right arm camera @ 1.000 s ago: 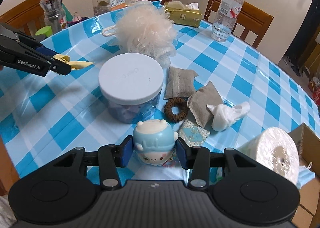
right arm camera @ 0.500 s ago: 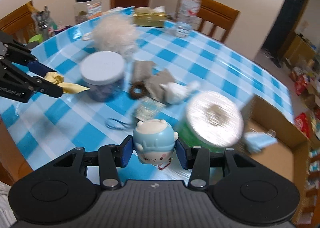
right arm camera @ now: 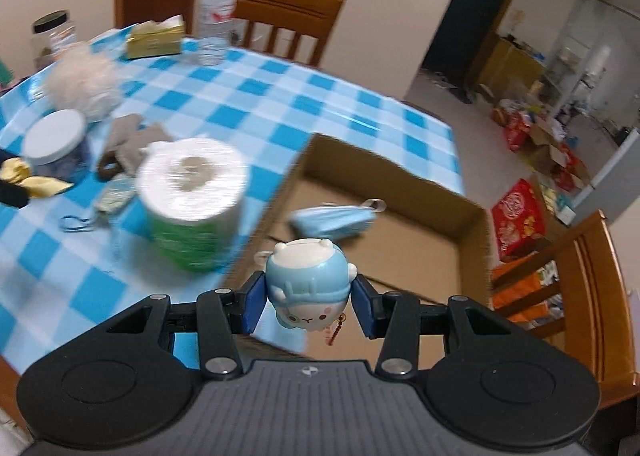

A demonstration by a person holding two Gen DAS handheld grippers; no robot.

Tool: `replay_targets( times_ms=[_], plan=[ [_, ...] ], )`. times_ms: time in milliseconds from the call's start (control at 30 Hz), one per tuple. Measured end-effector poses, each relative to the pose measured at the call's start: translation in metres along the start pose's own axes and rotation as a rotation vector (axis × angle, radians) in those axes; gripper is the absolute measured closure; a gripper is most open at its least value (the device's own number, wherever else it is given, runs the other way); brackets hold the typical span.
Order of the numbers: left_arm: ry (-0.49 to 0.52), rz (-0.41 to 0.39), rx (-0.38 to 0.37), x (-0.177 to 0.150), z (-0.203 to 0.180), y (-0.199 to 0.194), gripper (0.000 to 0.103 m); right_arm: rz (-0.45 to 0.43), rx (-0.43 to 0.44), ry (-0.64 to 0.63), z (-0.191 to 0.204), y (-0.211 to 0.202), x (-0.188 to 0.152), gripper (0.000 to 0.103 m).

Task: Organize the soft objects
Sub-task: 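Carry the cloth and plush toy to the cardboard box and open both tools, then withdraw both open tools from the box back over the table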

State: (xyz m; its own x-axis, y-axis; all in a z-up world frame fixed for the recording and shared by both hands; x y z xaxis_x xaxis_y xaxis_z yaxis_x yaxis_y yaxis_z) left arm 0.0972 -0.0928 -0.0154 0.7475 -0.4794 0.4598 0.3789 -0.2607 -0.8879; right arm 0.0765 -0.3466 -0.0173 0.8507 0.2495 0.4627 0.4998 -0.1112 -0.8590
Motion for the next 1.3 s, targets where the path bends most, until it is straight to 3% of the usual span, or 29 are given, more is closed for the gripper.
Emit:
replay_targets(
  times_ms=[100,167,233,300,700,1067,1100,1167,1200,1233,1300],
  plan=[
    [0.004,-0.003,0.005,0.009,-0.017,0.003,0.069,-0.004,-0.009,0.006,-0.02,0.008,-0.003,0.048],
    [0.008,-0.005,0.009,0.014,-0.027,0.005,0.069,-0.009,0.0,0.014,-0.031,0.013,-0.006,0.032],
    [0.012,-0.006,0.013,0.02,-0.036,0.007,0.069,-0.024,0.017,0.015,-0.038,0.014,-0.009,0.009],
    [0.02,-0.009,0.013,0.026,-0.046,0.008,0.069,-0.039,0.037,0.018,-0.043,0.015,-0.014,0.002],
    [0.102,-0.058,-0.032,0.075,-0.106,0.025,0.069,-0.031,0.118,0.077,-0.058,0.021,-0.04,0.0],
    [0.183,-0.095,-0.132,0.126,-0.167,0.065,0.068,-0.013,0.099,0.122,-0.069,0.017,-0.07,0.0],
    [0.19,-0.097,-0.138,0.129,-0.17,0.068,0.066,-0.014,0.095,0.132,-0.071,0.017,-0.072,0.0],
    [0.209,-0.101,-0.15,0.133,-0.18,0.073,0.05,-0.012,0.091,0.155,-0.076,0.016,-0.076,0.0],
    [0.218,-0.103,-0.152,0.135,-0.184,0.075,0.021,-0.012,0.09,0.164,-0.079,0.016,-0.078,0.0],
    [0.221,-0.105,-0.149,0.136,-0.187,0.077,0.001,-0.011,0.087,0.172,-0.08,0.016,-0.079,0.0],
    [0.211,-0.144,-0.14,0.134,-0.192,0.077,0.001,-0.007,0.079,0.18,-0.082,0.017,-0.08,0.0]
  ],
)
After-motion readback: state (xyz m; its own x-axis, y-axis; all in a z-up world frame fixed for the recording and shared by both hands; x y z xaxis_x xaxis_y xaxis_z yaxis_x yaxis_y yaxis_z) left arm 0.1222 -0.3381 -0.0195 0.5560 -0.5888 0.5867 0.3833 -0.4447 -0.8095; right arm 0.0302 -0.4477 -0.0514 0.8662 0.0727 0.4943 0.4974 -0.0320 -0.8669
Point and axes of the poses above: each gripper's, at about its wrist camera, not at the fingertips, and y roughly the way its jaws point, z to its left, x to its top, the point moved 1 cm from there along y, roughly the way its jaws point, and after that the axes turned 9 degrees about z, right-handed, at the moved point
